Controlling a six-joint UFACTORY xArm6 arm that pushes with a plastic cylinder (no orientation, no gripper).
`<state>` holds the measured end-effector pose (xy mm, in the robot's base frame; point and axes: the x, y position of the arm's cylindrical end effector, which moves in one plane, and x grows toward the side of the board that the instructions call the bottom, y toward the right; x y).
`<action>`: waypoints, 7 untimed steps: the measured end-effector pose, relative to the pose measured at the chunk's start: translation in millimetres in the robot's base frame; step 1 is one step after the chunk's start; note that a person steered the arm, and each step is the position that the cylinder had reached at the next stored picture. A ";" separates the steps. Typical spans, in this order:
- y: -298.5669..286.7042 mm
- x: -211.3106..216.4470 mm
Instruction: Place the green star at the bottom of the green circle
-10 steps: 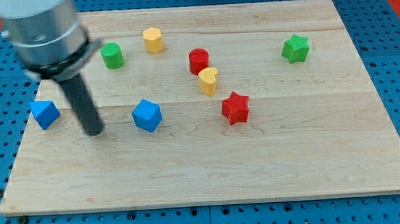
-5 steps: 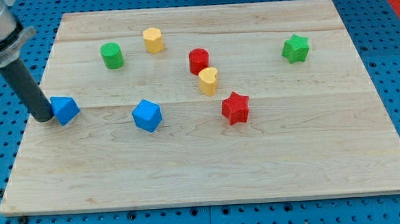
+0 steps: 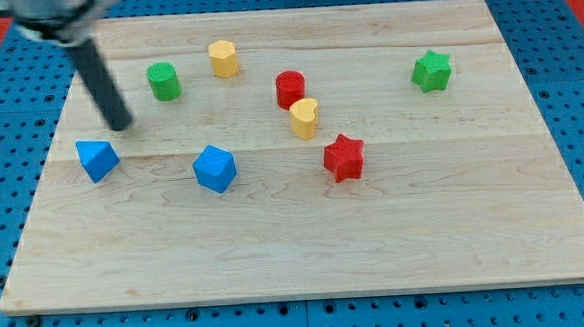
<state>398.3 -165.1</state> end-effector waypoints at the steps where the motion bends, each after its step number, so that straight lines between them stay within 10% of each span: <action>1: 62.5 -15.0; 3: 86.9 -91.5; 7: 467.6 -113.5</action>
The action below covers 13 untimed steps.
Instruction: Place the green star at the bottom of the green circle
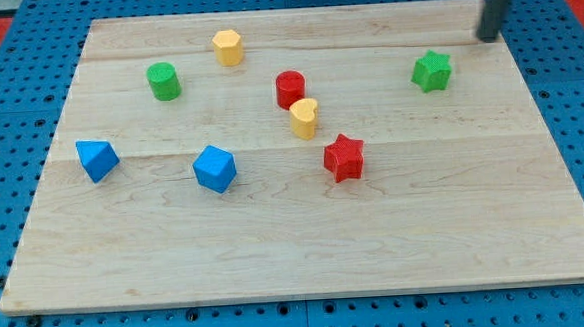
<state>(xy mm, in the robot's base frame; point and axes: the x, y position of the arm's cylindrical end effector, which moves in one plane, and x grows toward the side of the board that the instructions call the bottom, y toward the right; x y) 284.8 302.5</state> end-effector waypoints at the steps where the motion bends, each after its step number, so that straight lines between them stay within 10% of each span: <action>1: -0.1 39.4; 13: -323.8 28.2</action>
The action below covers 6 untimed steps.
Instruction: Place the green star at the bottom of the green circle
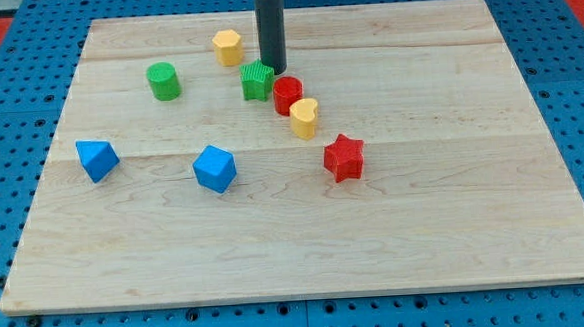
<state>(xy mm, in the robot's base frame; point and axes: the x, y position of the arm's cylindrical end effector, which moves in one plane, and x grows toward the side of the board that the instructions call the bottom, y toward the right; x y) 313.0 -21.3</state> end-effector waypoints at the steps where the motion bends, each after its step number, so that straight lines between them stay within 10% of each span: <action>1: -2.5 14.6; 6: -61.7 83.0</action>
<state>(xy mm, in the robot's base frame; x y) 396.0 -83.0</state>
